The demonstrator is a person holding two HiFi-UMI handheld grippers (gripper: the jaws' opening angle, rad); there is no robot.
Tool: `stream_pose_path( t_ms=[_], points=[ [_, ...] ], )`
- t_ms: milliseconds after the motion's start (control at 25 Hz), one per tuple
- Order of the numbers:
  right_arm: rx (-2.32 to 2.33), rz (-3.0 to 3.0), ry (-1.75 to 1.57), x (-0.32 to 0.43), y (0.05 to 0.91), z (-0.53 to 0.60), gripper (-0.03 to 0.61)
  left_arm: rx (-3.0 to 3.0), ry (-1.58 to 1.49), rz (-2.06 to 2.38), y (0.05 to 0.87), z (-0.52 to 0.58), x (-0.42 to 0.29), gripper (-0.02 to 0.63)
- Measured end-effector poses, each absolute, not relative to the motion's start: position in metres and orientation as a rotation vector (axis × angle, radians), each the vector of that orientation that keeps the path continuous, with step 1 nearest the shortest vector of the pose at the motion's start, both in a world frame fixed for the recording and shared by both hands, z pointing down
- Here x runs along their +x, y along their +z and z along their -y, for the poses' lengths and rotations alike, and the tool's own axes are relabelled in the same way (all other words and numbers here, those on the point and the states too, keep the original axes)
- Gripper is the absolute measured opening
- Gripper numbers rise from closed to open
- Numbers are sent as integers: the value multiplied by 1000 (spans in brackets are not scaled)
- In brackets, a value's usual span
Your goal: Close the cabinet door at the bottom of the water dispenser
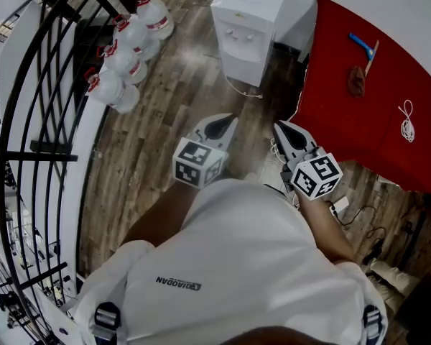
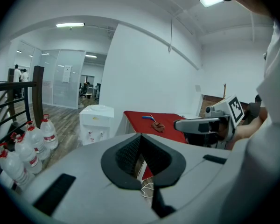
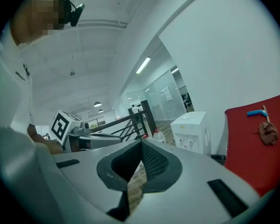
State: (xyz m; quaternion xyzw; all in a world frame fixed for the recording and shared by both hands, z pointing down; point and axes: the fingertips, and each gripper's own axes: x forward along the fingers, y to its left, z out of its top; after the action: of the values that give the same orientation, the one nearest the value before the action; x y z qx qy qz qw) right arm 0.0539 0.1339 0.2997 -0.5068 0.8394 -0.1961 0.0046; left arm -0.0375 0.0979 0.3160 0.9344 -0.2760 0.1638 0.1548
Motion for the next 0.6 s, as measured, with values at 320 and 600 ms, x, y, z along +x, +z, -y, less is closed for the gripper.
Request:
stream_pose_path(
  t_ms=[320,600],
  points=[
    [-1577,-2641,-619,49,303,-131,21,2676,472,798,317,-96,-40,-6],
    [-1587,-2642,-615,49,303,-130,21,2682,476,782,317,-93,-38,-7]
  ],
)
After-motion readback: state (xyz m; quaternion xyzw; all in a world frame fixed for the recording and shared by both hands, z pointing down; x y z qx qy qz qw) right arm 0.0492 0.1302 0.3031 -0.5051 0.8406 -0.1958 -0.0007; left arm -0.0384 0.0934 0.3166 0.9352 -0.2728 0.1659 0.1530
